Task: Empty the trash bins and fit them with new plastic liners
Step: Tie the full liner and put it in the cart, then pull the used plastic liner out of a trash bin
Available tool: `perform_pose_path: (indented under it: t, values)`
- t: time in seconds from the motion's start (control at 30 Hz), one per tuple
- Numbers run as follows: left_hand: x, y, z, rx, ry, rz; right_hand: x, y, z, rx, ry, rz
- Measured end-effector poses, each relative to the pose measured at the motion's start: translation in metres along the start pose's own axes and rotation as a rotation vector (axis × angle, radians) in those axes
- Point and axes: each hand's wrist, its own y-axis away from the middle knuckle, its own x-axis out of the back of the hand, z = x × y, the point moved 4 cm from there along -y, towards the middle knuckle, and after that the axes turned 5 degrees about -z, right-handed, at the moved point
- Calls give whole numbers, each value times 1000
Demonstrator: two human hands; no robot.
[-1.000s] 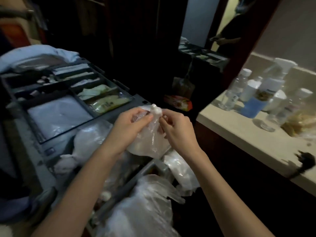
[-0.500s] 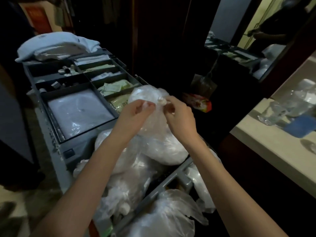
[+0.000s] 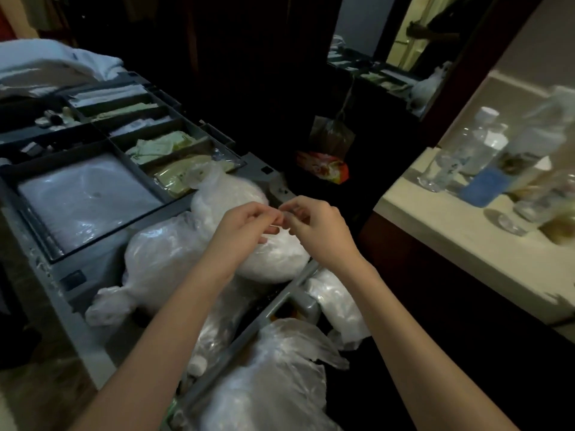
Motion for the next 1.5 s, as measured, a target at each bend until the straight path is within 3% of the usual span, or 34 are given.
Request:
perform_pose_path:
  t: [0.13,0.3,0.67,0.87,1.07,1.5]
  values:
    - [-67,16,14,-39,19,-120,50,57,29,-50,-3,80]
    - [-202,67,43,-112,8,-407,139,185,94,-148,-147,283]
    - [-517,331,47,-148,-108,-978,255,614,209,-475,-332,787]
    - [-655,516,36,-142,-97,-1367,267,853,222,-683,-357,1144]
    - [-740,670,23,-107,-130,-1706,249,1035,203,-865,-375,1483]
    - [-868,877,-1,-157,-139,-2177,221,1225,186,-1100,-327,1937]
